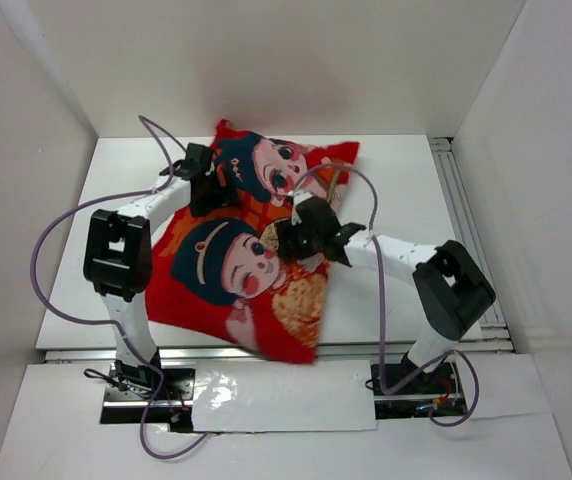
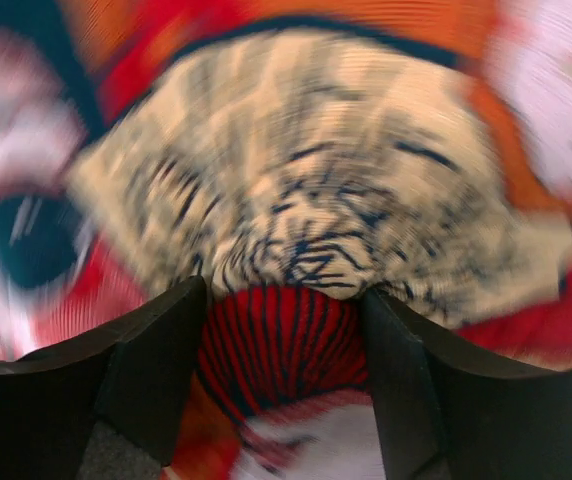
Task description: Put the pillow into the pillowcase
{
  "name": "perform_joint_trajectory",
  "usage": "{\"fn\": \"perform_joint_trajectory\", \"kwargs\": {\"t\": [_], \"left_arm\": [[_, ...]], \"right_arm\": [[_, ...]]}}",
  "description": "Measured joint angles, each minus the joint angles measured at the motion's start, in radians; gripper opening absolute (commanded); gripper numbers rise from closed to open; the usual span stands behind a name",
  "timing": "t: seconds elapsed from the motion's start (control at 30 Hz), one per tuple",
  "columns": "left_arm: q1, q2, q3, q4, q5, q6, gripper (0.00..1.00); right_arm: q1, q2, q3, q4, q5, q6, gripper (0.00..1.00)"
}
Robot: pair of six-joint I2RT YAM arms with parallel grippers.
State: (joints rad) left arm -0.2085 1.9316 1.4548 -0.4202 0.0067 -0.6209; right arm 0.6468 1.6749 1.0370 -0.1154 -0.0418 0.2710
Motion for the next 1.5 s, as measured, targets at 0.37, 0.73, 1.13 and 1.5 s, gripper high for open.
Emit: {"fn": "perform_joint_trajectory", "kwargs": {"t": [0.37, 0.73, 1.13, 1.5], "left_arm": [[-0.113, 0.34, 0.571, -0.04, 0.143, 0.161, 0.98], [-0.093, 0.093, 0.468, -0.011, 0.076, 0.175, 0.99], [0.062, -0.634, -0.319, -0.008, -0.055, 0.011, 0.99], [0.08, -0.635, -0.593, 0.066, -0.043, -0.095, 0.99]], "right_arm": [[0.34, -0.043, -0.016, -0.01, -0.245, -0.111, 0.83], [0.037, -0.369, 0.001, -0.088, 0.063, -0.032, 0.98], [-0.395, -0.282, -0.011, -0.156, 0.15, 0.046, 0.83], [-0.523, -0.262, -0.108, -0.16, -0.024, 0.029, 0.7]]}}
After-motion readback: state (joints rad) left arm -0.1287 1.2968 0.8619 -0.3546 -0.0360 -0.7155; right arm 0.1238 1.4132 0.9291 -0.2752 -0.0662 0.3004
